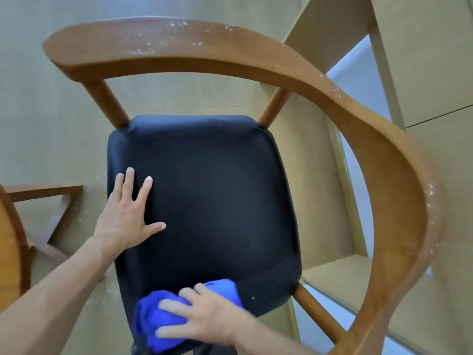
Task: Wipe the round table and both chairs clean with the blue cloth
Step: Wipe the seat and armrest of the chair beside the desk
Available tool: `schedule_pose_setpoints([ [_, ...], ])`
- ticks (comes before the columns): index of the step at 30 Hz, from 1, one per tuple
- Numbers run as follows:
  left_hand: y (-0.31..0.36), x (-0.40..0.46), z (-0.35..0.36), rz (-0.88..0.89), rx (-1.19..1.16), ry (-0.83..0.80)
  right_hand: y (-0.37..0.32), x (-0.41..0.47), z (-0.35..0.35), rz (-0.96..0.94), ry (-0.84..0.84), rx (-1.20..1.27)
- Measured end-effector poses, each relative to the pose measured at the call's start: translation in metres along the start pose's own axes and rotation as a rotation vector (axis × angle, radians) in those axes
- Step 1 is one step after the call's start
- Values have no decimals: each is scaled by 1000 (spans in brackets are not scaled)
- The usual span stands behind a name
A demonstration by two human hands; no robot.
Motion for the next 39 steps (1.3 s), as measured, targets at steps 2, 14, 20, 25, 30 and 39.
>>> schedule_pose_setpoints([
  [2, 1, 1, 0, 0, -7, 7, 46, -35, -21, -58, -49, -54],
  [14, 4, -4, 1, -27, 25, 27, 136, -14, -63, 1210, 560, 113],
  [20, 4, -20, -1, 16, -65, -22, 21, 35, -10, 688, 252, 113],
  [25, 4, -44, 13, 58, -36, -38, 5, 37, -6, 499, 109, 41],
  [30, 11, -53, 25, 32, 4, -31, -48, 26, 20, -82, -262, -55],
  [39, 31, -83, 50, -109, 90, -96, 47, -65, -27, -753, -755, -223],
])
Point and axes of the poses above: each hand's wrist, its own x-axis towards the middle knuckle, its own z-axis out of the palm, y = z × x, the point moved 3 cm from there along x, towards the middle knuckle, and after that the axes turned 5 degrees about x, right-handed, at the moved point
